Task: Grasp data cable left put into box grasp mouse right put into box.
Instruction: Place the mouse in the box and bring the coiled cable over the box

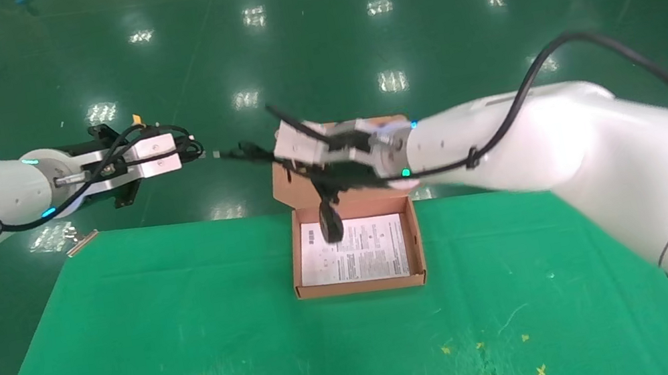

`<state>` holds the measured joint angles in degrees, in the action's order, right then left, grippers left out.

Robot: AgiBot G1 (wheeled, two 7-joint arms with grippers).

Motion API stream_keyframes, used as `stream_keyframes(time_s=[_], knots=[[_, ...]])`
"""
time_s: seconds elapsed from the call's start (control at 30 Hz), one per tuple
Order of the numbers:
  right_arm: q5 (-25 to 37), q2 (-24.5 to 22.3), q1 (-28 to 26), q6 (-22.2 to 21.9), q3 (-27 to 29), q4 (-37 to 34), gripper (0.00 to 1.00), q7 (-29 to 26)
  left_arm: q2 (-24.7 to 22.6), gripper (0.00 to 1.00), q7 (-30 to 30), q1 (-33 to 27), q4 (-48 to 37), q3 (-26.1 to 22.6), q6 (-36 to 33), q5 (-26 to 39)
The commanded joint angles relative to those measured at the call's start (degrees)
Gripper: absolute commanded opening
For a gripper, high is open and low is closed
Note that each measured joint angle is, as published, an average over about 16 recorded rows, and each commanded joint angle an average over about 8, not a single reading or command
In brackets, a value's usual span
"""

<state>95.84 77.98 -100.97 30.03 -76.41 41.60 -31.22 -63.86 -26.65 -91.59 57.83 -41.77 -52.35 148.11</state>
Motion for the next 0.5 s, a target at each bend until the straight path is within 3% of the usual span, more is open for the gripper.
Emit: stream_keyframes(time_s=[0.03,0.5], knots=[[0.28,0.07,0.6,-0.21,-0.91,0.29,0.0,-1.17,-0.11,0.0,-0.44,0.0,0.05,-0.07,-0.25,0.58],[1.67,0.08,2.56,-1.72,-5.85,-0.03,0.0,-8.54,-0.07,0.0,-0.82,0.14,0.47,-0.06,-0.47,0.89]])
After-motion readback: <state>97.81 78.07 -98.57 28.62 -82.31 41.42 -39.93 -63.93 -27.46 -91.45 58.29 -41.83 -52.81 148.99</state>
